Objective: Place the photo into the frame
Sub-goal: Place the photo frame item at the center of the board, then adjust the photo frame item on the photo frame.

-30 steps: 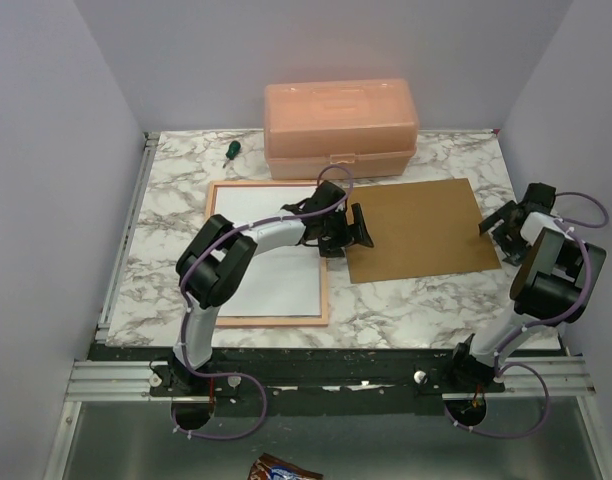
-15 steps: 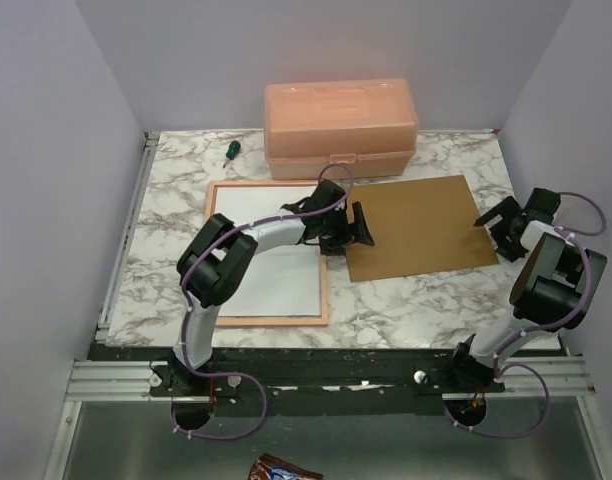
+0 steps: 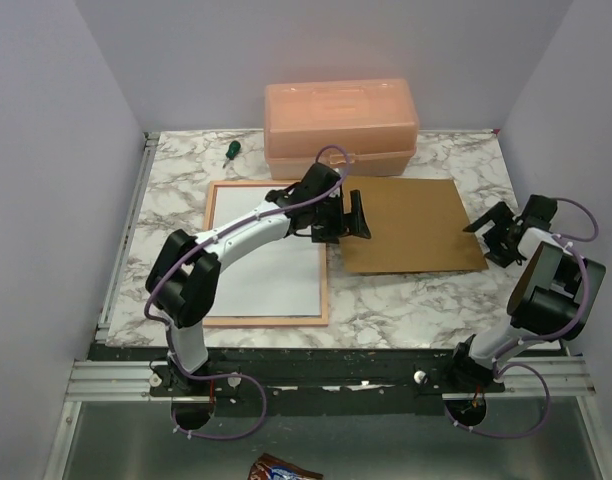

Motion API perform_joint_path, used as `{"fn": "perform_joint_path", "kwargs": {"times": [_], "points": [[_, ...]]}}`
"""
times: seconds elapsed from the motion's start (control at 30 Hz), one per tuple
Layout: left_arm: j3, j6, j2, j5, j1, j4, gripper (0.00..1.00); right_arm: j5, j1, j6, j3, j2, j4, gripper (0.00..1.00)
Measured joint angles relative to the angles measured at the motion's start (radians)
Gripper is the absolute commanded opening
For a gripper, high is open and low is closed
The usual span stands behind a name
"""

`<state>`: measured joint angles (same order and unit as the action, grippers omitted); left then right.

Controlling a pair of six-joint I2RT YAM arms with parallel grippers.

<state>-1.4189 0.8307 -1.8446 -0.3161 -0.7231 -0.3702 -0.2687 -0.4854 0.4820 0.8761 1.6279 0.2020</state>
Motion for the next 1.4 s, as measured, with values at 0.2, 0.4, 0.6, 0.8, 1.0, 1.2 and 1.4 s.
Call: {"fn": "perform_joint_path", "kwargs": {"times": [0.2, 0.4, 0.6, 0.8, 1.0, 1.2, 1.4], "points": [[0.037, -0.020, 0.127, 0.046, -0.009, -0.065, 0.93, -0.014, 0.077, -0.018, -0.011, -0.013, 0.014, 0.99], [0.174, -0.024, 0.262, 0.117, -0.008, -0.140, 0.93, -0.005, 0.233, -0.021, -0.013, -0.013, 0.001, 0.99], [0.364, -0.006, 0.374, 0.148, -0.015, -0.173, 0.93, -0.002, 0.354, 0.003, -0.004, -0.007, 0.006, 0.99], [0.530, 0.034, 0.438, 0.146, -0.042, -0.159, 0.94, -0.010, 0.444, 0.035, 0.059, 0.042, 0.037, 1.00], [0.624, 0.078, 0.495, 0.146, -0.060, -0.098, 0.96, -0.005, 0.479, 0.049, 0.082, 0.037, 0.117, 1.00], [0.609, 0.071, 0.535, 0.205, -0.063, -0.154, 0.97, 0.036, 0.480, 0.048, 0.081, -0.075, 0.214, 1.00], [0.600, 0.037, 0.582, 0.243, -0.063, -0.198, 0.97, 0.026, 0.480, 0.048, 0.056, -0.230, 0.240, 1.00]]}}
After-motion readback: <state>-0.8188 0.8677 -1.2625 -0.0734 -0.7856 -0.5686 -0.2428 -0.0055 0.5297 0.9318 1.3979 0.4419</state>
